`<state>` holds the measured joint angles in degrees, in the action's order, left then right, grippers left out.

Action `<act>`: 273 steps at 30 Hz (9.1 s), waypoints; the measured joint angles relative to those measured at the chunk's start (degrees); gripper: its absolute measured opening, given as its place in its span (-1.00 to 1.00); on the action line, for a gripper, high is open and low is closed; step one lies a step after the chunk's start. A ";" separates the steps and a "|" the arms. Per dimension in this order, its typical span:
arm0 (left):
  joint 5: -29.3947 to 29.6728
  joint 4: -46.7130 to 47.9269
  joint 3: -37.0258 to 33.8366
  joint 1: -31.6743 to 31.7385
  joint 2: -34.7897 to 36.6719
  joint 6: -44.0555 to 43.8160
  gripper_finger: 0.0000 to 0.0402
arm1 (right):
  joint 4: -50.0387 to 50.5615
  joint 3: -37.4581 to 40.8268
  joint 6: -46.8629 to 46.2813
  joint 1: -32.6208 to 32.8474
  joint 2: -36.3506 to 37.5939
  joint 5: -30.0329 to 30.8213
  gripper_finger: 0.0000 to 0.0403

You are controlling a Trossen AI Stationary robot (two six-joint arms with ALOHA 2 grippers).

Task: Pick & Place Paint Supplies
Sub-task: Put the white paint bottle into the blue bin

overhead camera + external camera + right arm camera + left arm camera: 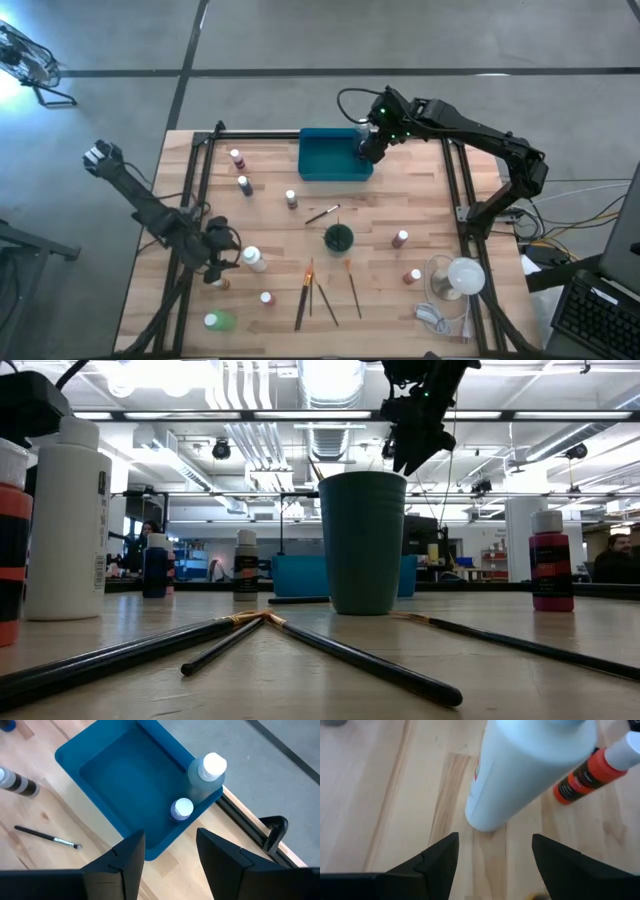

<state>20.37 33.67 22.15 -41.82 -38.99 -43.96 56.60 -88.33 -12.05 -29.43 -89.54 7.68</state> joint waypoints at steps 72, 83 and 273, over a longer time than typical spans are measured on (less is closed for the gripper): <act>16.75 -29.31 -7.47 6.14 -9.99 16.45 0.57 | -2.99 0.00 0.11 0.00 -0.02 -0.09 0.10; 21.22 -34.24 -7.49 6.95 -14.04 19.98 0.66 | -2.99 0.00 0.21 0.00 -0.02 -0.07 0.18; -29.23 -53.01 53.73 78.62 -79.04 57.90 -0.08 | 1.41 1.25 6.25 -20.61 0.17 5.33 -0.33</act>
<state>-8.86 -19.34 75.88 36.80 -118.02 13.95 58.01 -87.09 -5.79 -50.04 -89.36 13.02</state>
